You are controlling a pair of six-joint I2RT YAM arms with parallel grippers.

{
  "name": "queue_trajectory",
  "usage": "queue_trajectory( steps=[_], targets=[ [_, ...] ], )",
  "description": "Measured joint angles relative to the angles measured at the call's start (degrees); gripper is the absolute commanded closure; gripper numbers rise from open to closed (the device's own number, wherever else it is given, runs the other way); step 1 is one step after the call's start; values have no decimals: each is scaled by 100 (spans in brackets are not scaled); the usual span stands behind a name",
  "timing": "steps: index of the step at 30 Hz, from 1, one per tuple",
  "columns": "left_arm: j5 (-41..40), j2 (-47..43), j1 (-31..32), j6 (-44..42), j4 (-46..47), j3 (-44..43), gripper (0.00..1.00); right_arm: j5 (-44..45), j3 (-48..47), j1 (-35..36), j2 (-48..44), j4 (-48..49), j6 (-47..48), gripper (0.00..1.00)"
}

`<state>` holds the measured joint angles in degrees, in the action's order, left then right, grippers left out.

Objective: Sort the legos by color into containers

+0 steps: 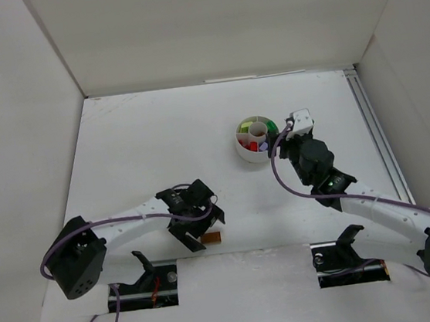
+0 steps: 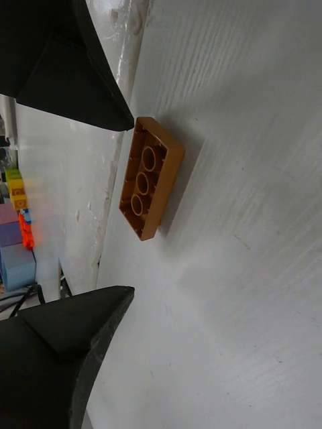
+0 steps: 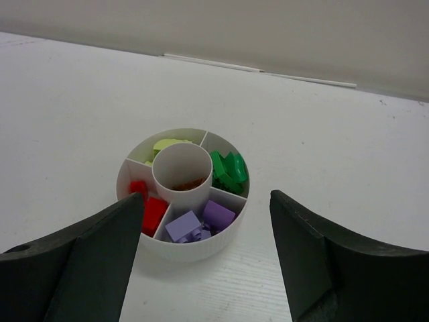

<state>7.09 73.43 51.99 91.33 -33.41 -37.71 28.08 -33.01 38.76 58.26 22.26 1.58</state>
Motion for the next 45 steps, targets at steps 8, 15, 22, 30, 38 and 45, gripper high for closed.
queue_trajectory(
  steps=[8, 15, 22, 30, 38, 45],
  targets=[
    [-247, 0, 11, 382, 160, 74, 3, -33, 0, 0, -15, 0, 59, 19],
    [-411, 13, 57, 638, 133, 175, 22, -63, 0, 0, -15, 0, 120, 19],
    [-481, 313, 201, 673, 46, 44, 46, -63, 0, 0, -15, 0, 122, 19],
    [-452, 601, 389, 695, 31, -146, 61, -63, 0, -4, -15, 0, 122, 19],
    [-472, 765, 389, 675, -9, -299, 71, -61, 0, -4, -61, 2, 122, 19],
    [-1237, 935, 483, 487, -487, -975, 76, -63, 0, -4, -74, 0, 144, 19]
  ],
)
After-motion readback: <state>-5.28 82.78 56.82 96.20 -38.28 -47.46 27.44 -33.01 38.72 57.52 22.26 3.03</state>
